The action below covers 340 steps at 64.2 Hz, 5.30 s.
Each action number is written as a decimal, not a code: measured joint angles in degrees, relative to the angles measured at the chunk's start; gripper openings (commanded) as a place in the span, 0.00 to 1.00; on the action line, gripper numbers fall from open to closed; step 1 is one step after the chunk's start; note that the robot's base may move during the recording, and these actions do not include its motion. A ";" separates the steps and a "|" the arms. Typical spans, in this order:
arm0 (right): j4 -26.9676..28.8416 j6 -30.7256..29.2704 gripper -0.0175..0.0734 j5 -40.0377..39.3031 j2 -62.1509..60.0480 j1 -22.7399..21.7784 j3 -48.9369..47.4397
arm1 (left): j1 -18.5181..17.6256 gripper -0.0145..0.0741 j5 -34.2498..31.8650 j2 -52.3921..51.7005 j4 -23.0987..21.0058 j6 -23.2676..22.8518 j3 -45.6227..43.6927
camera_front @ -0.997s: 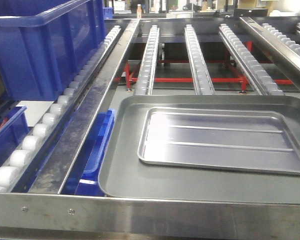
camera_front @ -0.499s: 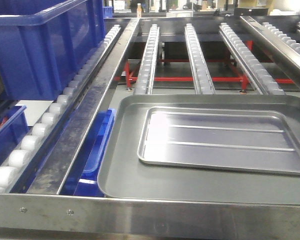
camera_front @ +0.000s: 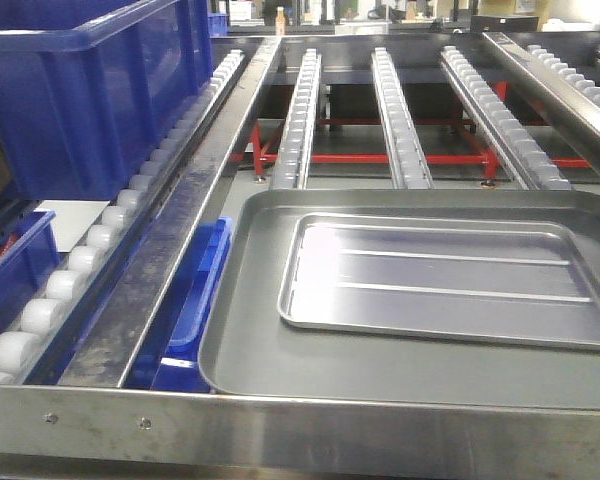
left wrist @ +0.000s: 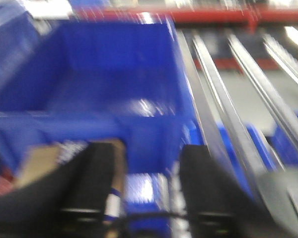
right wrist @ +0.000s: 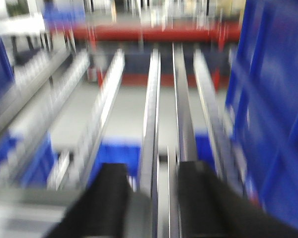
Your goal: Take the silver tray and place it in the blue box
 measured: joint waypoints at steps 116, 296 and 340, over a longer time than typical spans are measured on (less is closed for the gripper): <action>6.50 4.12 0.74 18.59 64.32 10.25 -23.57 | -33.27 0.52 36.40 84.11 8.65 -29.10 -59.62; -1.71 23.21 0.26 37.23 49.39 28.51 -33.91 | -33.67 0.05 49.63 50.87 11.59 -37.47 -46.07; -2.61 23.21 0.26 38.65 49.39 28.51 -33.91 | -33.67 0.05 49.63 53.52 10.75 -38.04 -46.07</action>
